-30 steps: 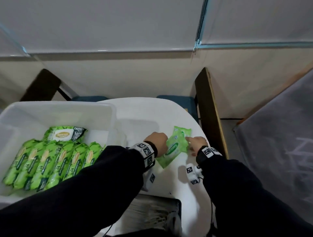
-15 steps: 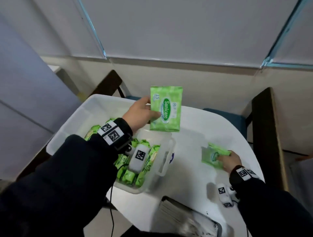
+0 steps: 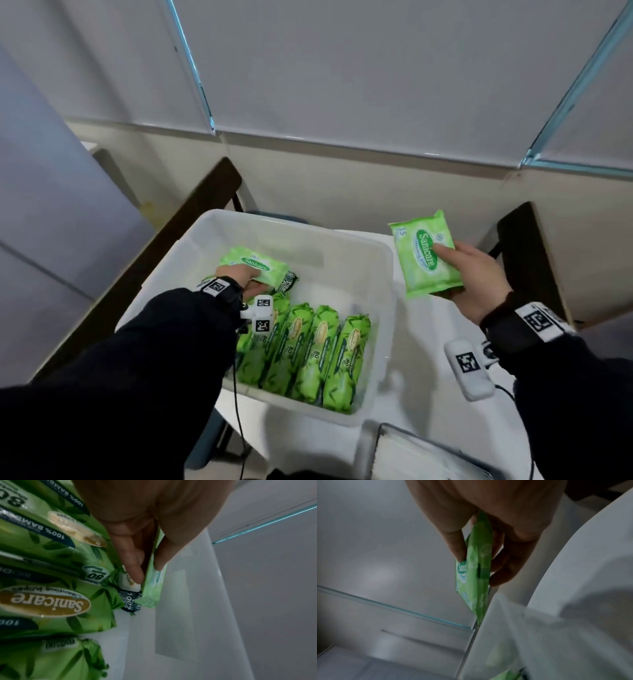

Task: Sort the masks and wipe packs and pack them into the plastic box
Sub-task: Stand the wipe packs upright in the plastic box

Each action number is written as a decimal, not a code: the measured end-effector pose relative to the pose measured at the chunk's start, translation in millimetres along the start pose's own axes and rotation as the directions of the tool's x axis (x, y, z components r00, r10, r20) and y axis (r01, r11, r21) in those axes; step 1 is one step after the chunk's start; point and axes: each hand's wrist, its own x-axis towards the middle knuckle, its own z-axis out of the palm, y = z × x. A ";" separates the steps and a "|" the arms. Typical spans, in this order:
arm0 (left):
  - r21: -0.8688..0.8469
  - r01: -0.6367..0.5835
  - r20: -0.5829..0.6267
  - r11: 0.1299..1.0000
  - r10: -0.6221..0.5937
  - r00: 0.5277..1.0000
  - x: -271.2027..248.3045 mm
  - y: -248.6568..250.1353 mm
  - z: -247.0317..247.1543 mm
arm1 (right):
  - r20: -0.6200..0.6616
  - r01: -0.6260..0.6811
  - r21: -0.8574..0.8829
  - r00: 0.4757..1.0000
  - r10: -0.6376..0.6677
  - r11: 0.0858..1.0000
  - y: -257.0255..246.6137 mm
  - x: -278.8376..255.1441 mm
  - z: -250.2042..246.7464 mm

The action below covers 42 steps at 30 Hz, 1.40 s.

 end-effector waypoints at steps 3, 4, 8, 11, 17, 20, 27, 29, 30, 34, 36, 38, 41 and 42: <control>0.096 -0.024 0.056 0.995 0.019 0.998 19.9 -2.8 -6.2 | 0.081 -0.012 -0.017 0.997 0.013 1.000 -2.5 -11.6 48.6; 0.059 -0.033 0.069 0.998 0.029 0.997 27.0 -1.7 -9.7 | 0.115 -0.025 -0.042 0.993 0.030 0.999 -1.0 -12.4 64.0; -0.117 -0.064 0.067 0.991 0.072 0.995 48.1 9.2 -29.3 | 0.161 -0.106 -0.159 0.978 0.132 0.982 13.1 -2.0 123.2; -0.153 -0.041 0.129 0.987 0.061 0.990 54.0 12.5 -37.5 | 0.099 -0.142 -0.198 0.982 0.164 0.970 28.6 9.9 165.8; 0.046 -0.018 0.248 0.999 0.006 0.969 44.0 12.4 -55.8 | 0.018 -0.172 -0.191 0.984 0.179 0.966 47.4 25.5 209.5; 0.062 -0.013 0.301 0.998 -0.006 0.954 39.5 14.6 -72.6 | -0.010 -0.169 -0.159 0.985 0.170 0.973 58.1 32.2 209.5; 0.789 -0.552 0.516 0.270 0.197 0.833 68.1 24.0 -45.7 | -0.071 -0.224 -0.077 0.973 0.219 0.971 85.0 35.2 220.8; 0.808 -0.568 0.560 0.159 0.094 0.823 72.9 15.8 -31.2 | -0.088 -0.219 -0.032 0.972 0.216 0.975 87.8 35.9 221.3; 0.819 -0.557 0.556 0.136 0.052 0.830 75.3 13.6 -27.3 | -0.098 -0.219 -0.010 0.971 0.217 0.976 89.1 36.6 219.9; 0.810 -0.586 0.586 -0.007 -0.033 0.810 96.8 11.1 -28.6 | -0.134 -0.233 -0.006 0.964 0.230 0.972 94.5 38.7 210.5; 0.829 -0.557 0.558 0.047 -0.037 0.829 101.4 14.9 -32.5 | -0.150 -0.245 -0.035 0.960 0.237 0.969 97.2 41.1 208.1; 0.798 -0.545 0.559 0.258 0.022 0.829 92.7 21.8 -39.1 | -0.156 -0.266 -0.053 0.954 0.255 0.963 98.8 44.1 209.1; 0.595 -0.556 0.581 0.581 0.168 0.796 90.0 41.1 -39.7 | -0.143 -0.280 -0.061 0.952 0.270 0.958 99.7 50.6 215.6; 0.478 -0.517 0.594 0.710 0.172 0.786 87.9 49.0 -41.3 | -0.134 -0.278 -0.060 0.954 0.268 0.959 99.7 53.1 220.1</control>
